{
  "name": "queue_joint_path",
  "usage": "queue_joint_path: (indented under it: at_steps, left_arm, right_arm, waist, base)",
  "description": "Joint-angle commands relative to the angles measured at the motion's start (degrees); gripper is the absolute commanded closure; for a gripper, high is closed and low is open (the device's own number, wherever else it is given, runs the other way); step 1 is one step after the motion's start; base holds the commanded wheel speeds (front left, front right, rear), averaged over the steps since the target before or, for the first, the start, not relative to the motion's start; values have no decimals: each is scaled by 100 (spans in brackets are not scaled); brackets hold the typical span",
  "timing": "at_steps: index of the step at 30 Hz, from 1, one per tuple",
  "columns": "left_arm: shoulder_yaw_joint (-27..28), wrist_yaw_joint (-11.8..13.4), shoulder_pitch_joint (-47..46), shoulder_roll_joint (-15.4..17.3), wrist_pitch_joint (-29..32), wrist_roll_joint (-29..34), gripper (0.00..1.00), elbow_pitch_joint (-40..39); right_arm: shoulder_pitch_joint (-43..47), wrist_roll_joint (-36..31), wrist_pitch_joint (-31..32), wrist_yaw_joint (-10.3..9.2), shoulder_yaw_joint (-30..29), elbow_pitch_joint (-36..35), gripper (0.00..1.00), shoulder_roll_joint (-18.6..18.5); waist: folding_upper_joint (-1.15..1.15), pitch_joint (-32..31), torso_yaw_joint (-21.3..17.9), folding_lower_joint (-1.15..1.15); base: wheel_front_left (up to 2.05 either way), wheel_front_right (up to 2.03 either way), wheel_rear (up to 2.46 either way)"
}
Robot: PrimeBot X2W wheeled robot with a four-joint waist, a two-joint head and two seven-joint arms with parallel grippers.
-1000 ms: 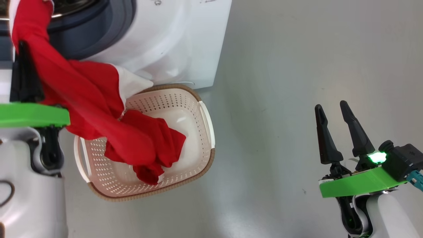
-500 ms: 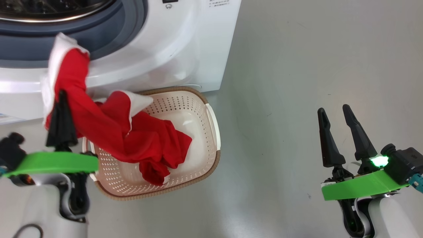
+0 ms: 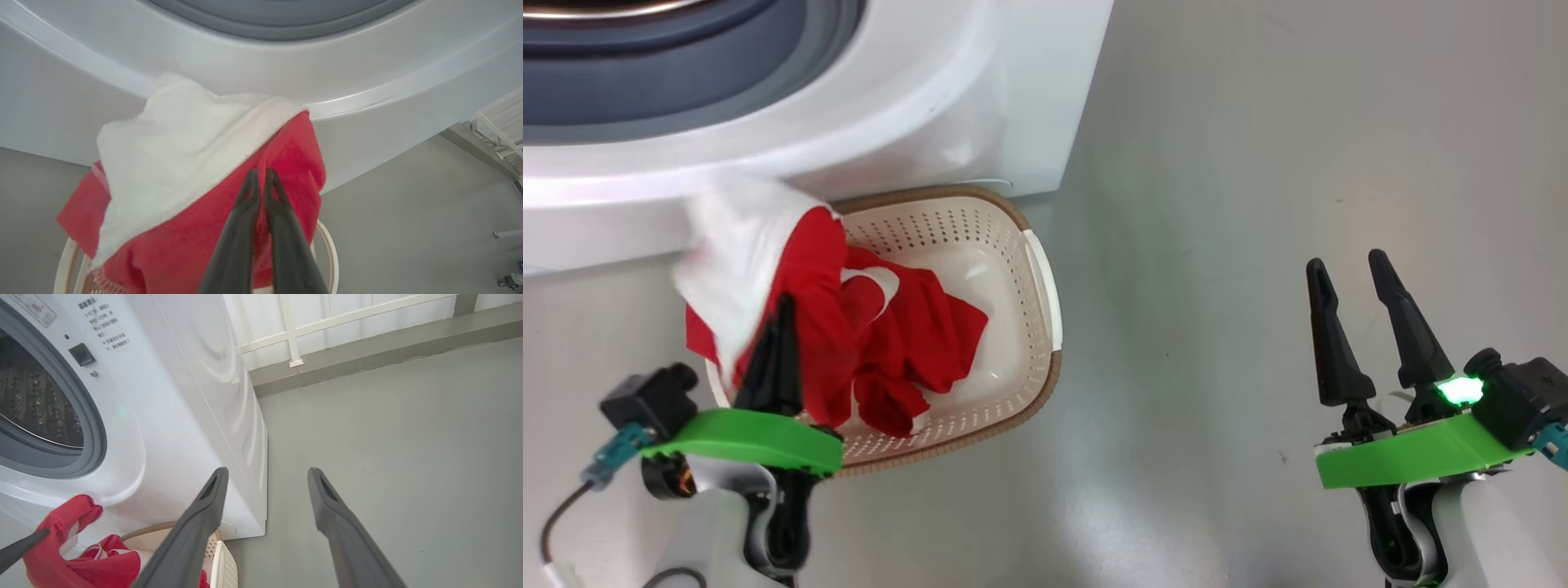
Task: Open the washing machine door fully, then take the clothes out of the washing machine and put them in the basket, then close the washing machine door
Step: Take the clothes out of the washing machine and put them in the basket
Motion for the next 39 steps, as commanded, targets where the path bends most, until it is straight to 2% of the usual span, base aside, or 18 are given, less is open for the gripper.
queue_joint_path:
  at_steps: [1, 16, 27, 28, 30, 31, 33, 34, 35, 39]
  left_arm:
    - [54, -32, 44, 151, -43, -21, 100, -6]
    - [-870, -32, -762, 359, -44, -62, 100, 1382]
    - [-1269, -32, -1242, 560, -44, -282, 100, 1961]
    - [-1264, -32, -1273, 575, -44, -283, 95, 1988]
    - [-1257, -32, -1314, 595, -44, -265, 74, 2035]
    - [-1257, -32, -1328, 612, -44, -233, 61, 2055]
    - [-1249, -32, -1333, 611, -44, -188, 27, 2080]
    - [-1249, -32, -1326, 607, -44, -170, 17, 2093]
    - [-1245, -32, -1316, 606, -44, -148, 0, 2103]
    - [-1151, -32, -1242, 562, -44, -101, 0, 2131]
  right_arm:
    - [-60, 35, -37, 42, 133, -162, 0, -19]
    - [-284, 95, -37, 42, 139, -270, 0, -19]
    - [-365, 94, -37, 42, 214, -310, 0, -19]
    - [-370, 90, -37, 42, 217, -309, 0, -19]
    - [-378, 85, -37, 42, 220, -305, 0, -19]
    - [-380, 83, -37, 42, 221, -302, 0, -19]
    - [-376, 73, -37, 42, 220, -290, 0, -19]
    - [-372, 65, -37, 42, 219, -283, 0, -19]
    - [-368, 57, -37, 42, 219, -276, 0, -19]
    - [-344, 32, -37, 42, 236, -243, 0, -19]
  waist:
    - [0, 109, -85, 0]
    - [0, 807, -214, 0]
    - [0, 1053, -281, 0]
    - [0, 1065, -282, 0]
    - [0, 1077, -284, 0]
    - [0, 1076, -285, 0]
    - [0, 1061, -283, 0]
    - [0, 1047, -279, 0]
    - [0, 1030, -272, 0]
    - [0, 912, -238, 0]
  base:
    - [0, 0, 0]
    - [0, 0, 0]
    - [0, 0, 0]
    - [0, 0, 0]
    - [0, 0, 0]
    - [0, 0, 0]
    - [0, 0, 0]
    - [0, 0, 0]
    - [0, 0, 0]
    - [0, 0, 0]
